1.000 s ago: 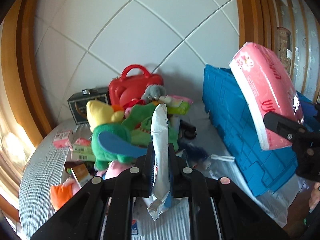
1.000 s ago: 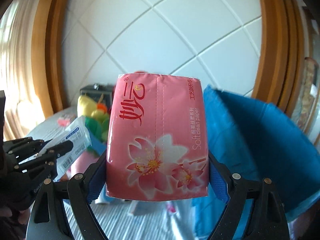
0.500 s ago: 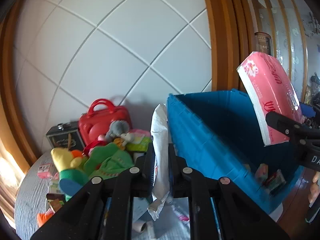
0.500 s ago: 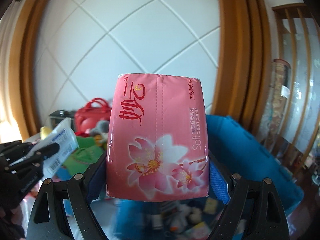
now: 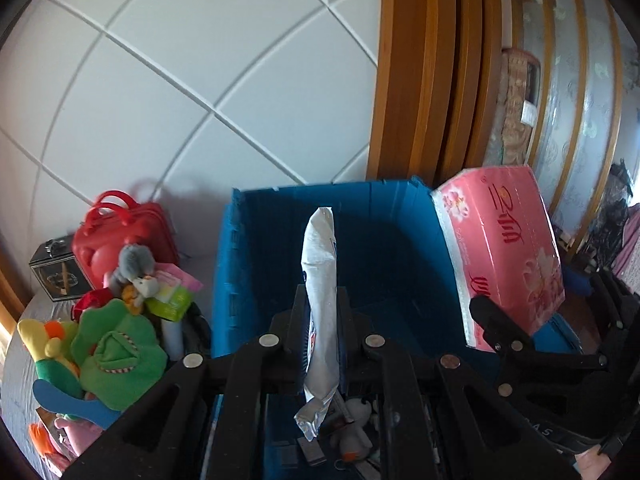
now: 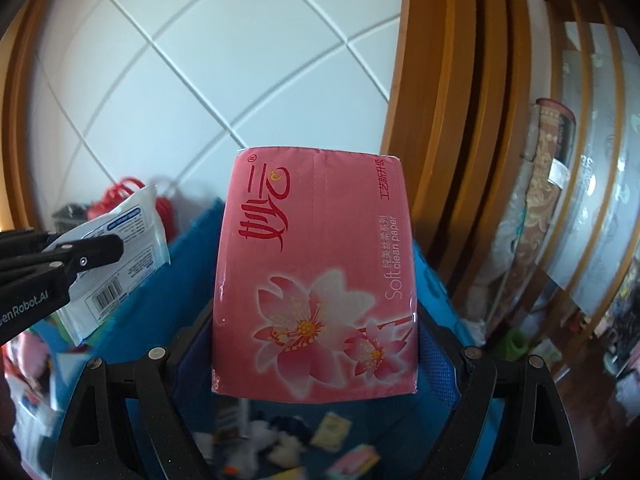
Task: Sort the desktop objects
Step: 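Carry the foil sachet and the pink tissue pack over the blue crate with both tools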
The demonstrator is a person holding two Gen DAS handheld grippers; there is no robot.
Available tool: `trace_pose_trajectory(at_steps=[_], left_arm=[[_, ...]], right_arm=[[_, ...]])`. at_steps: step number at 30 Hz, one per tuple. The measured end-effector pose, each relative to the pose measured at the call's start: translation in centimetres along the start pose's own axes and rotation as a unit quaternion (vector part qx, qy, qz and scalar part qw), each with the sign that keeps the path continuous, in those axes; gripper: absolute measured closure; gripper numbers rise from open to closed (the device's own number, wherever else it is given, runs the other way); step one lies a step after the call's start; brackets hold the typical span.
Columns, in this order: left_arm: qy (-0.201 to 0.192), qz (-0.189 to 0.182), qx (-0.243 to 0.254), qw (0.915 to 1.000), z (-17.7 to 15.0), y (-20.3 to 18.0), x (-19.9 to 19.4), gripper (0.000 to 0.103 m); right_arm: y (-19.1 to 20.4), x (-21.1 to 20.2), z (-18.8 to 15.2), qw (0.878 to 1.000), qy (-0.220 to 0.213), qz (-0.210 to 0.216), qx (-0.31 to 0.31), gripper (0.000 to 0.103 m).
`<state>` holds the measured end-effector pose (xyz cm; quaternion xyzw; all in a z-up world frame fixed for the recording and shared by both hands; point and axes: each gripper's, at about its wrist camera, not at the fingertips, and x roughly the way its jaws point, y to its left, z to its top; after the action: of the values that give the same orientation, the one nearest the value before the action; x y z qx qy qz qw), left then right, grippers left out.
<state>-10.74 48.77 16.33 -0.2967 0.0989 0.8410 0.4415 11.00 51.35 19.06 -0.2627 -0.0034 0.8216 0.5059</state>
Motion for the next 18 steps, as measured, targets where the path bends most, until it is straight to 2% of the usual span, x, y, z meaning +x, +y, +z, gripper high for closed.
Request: trace_pose_trajectory(at_steps=[6,14,18], left_arm=[[0.072,0.03,0.018,0.9968,-0.4,-3.8,6.4,0.092],[0.099,0.053,0.041,0.9928,-1.5,-5.7,9.6,0.092],[0.113,0.053,0.033,0.9916,-1.6,-5.5,10.4,0.092]], right_arm=[[-3.3,5.3,-1.0,0.998,0.065,-0.008,-0.025,0.014],[-5.0,9.4,-3.1,0.993,0.114,-0.022,-0.037,0.014],[-5.5,10.6,-3.9,0.991,0.129,-0.02,-0.04,0.014]])
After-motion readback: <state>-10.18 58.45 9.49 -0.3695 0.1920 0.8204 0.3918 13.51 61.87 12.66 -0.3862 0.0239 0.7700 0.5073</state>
